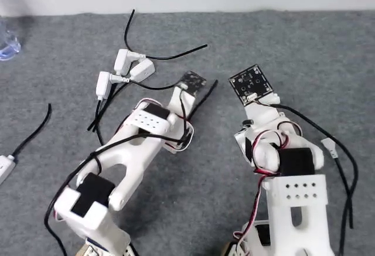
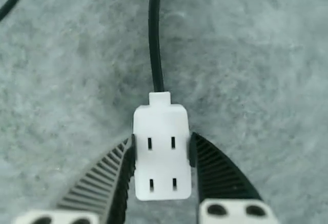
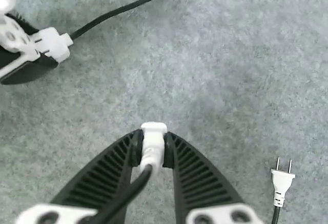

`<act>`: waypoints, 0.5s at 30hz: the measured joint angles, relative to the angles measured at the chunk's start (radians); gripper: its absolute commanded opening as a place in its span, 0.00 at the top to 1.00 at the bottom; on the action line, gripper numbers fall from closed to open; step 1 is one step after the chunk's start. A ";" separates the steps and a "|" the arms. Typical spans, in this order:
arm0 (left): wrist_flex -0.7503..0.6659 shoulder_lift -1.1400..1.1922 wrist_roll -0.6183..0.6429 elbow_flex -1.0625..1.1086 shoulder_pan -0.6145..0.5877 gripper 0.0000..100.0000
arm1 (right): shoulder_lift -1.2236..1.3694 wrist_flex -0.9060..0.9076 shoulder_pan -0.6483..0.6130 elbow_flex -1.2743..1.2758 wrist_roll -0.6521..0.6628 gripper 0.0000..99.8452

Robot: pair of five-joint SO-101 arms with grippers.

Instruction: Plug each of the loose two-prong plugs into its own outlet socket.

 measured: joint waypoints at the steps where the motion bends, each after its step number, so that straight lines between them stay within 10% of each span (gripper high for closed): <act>1: 0.006 0.006 -0.021 -0.009 0.003 0.91 | 0.005 0.000 0.000 0.000 0.002 0.99; 15: 0.055 0.012 -0.195 -0.032 0.025 0.91 | 0.023 -0.011 -0.002 0.000 0.005 0.99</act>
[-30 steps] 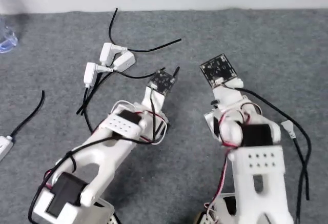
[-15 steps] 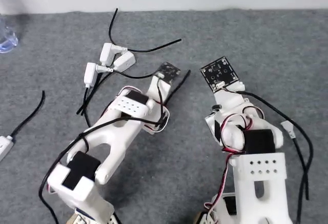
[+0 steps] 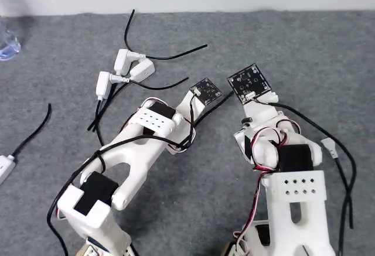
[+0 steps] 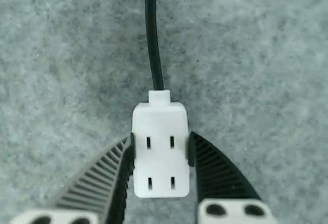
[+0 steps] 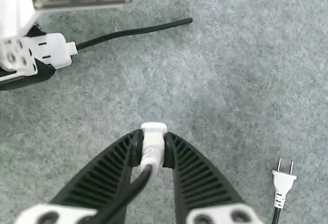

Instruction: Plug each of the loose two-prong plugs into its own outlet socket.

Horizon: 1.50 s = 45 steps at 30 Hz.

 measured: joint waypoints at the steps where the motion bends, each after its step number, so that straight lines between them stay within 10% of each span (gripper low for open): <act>1: 0.002 -0.002 0.000 0.002 0.000 0.90 | 0.000 0.000 0.000 0.000 0.000 0.99; 15: 0.029 -0.437 0.058 0.213 -0.040 0.74 | 0.029 0.000 -0.002 0.000 0.000 0.99; 35: 0.064 -1.916 -0.084 1.252 -1.088 0.74 | 0.790 0.015 -0.460 -0.548 -0.106 0.99; 45: 0.103 -1.956 -0.095 1.258 -1.103 0.74 | 0.905 -0.071 -0.473 -0.548 -0.109 0.99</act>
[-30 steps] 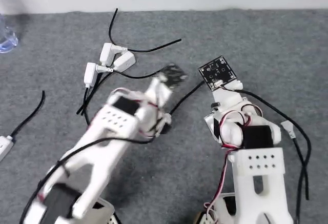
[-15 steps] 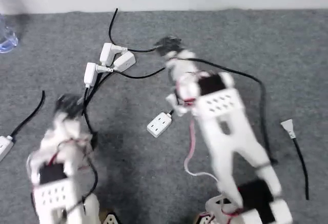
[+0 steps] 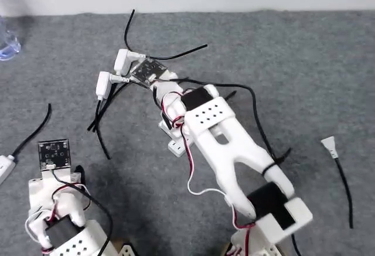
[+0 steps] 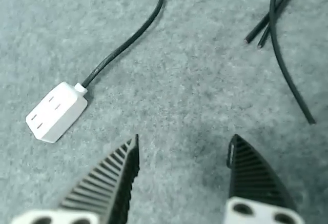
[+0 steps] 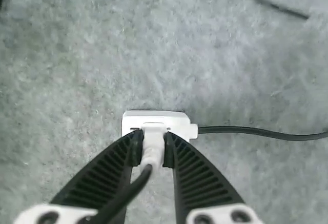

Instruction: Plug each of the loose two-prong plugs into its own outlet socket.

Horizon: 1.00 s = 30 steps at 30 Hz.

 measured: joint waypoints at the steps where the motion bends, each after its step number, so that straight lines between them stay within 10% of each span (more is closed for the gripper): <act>1: 0.000 0.000 0.000 0.000 0.002 0.74 | 0.012 -0.002 0.000 0.000 -0.012 0.99; 30: 0.000 0.000 0.000 0.000 0.006 0.74 | 0.032 -0.087 -0.029 0.097 -0.084 0.99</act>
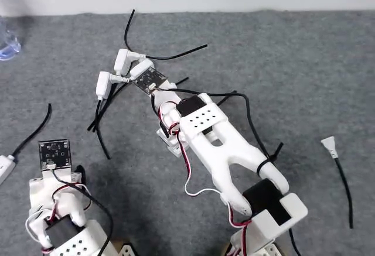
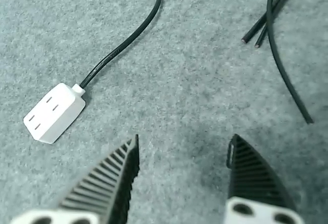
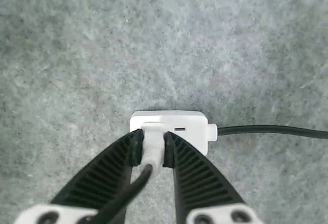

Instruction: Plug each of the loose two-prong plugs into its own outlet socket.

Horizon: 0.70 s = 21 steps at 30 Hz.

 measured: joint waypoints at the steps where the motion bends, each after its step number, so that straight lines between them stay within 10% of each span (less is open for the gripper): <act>1: 0.000 0.000 0.000 0.000 0.002 0.74 | 0.000 -0.003 -0.006 0.002 0.000 0.99; 21: 0.000 0.000 0.000 0.000 0.023 0.74 | 0.002 0.049 -0.002 0.021 0.012 0.99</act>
